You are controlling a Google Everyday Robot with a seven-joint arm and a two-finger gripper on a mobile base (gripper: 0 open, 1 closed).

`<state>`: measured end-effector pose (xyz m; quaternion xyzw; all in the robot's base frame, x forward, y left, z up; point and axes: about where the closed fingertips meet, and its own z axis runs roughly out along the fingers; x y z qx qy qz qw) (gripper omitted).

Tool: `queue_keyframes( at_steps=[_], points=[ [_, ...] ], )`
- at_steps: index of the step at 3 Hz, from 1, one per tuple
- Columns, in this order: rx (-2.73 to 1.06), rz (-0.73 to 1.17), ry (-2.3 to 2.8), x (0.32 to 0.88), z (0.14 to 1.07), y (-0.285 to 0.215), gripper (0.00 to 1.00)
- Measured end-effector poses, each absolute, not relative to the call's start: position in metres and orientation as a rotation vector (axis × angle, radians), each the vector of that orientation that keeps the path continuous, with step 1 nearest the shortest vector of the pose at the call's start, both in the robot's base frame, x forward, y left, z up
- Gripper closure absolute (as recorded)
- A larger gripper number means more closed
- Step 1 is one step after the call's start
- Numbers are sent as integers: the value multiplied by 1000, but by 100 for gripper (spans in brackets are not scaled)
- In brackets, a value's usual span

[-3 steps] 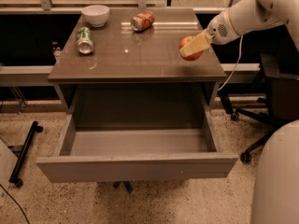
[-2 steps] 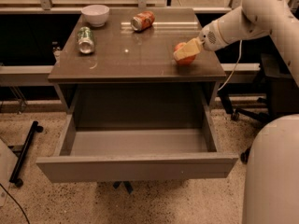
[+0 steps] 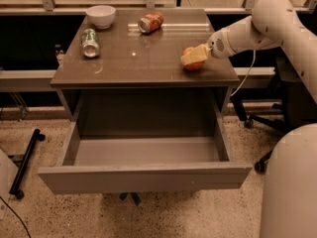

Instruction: Pick apple from top drawer and place on counter

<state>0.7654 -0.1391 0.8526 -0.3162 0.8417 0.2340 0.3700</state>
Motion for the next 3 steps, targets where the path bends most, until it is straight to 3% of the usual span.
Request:
queue_keyframes(
  at_steps=[2, 3],
  points=[
    [-822, 613, 2169, 766, 846, -133, 0],
    [-822, 613, 2169, 766, 846, -133, 0]
  ],
)
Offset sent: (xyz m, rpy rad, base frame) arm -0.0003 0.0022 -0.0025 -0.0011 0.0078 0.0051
